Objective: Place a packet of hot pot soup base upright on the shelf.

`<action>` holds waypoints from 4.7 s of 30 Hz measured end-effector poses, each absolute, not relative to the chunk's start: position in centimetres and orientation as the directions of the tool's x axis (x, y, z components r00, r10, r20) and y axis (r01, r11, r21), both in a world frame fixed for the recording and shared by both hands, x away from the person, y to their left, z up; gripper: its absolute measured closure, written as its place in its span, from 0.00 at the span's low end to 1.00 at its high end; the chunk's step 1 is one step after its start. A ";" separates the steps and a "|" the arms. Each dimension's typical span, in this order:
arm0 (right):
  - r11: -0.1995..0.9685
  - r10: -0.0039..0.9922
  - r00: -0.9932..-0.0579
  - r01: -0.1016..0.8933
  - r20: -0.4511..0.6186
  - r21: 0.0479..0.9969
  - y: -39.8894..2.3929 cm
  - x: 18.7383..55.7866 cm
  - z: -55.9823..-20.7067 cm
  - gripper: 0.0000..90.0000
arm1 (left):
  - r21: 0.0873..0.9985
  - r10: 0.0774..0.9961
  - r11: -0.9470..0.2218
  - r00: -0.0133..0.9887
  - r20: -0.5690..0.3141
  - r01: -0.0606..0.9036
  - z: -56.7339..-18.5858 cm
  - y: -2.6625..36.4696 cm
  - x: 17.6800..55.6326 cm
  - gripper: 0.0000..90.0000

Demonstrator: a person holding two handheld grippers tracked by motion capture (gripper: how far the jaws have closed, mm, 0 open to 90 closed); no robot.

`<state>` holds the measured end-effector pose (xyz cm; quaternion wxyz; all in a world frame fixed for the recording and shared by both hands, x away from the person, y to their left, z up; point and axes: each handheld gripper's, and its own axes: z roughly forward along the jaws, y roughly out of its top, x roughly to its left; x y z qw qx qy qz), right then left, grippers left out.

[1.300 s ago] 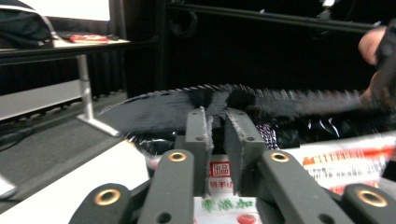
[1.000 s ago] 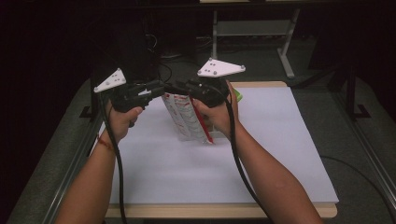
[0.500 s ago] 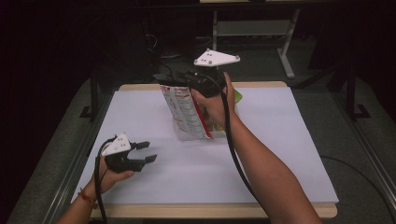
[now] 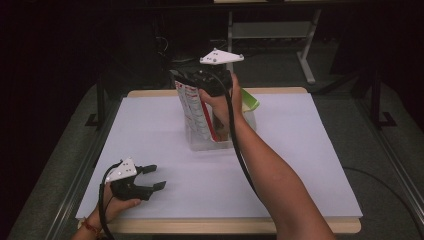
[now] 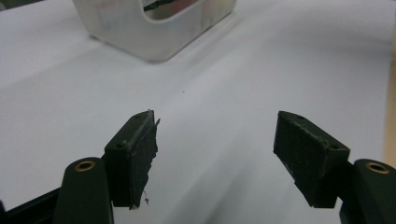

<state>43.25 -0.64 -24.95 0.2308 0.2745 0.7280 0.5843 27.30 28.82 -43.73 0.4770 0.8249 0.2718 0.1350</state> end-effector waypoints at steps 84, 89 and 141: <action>0.460 0.562 -0.822 0.222 -0.088 0.859 -3.1 37.8 -41.0 1.00 | 0.801 0.505 -0.488 0.861 -0.064 0.347 -45.1 26.9 27.5 0.29; 0.447 0.578 -0.811 0.217 -0.095 0.868 -3.0 37.3 -40.8 0.91 | 0.803 0.502 -0.486 0.862 -0.067 0.345 -45.1 26.9 27.5 0.29; 0.571 0.564 -0.799 0.196 -0.207 0.797 -2.7 38.6 -41.7 0.97 | 0.785 0.469 -0.518 0.880 -0.073 0.341 -45.3 26.6 27.5 0.29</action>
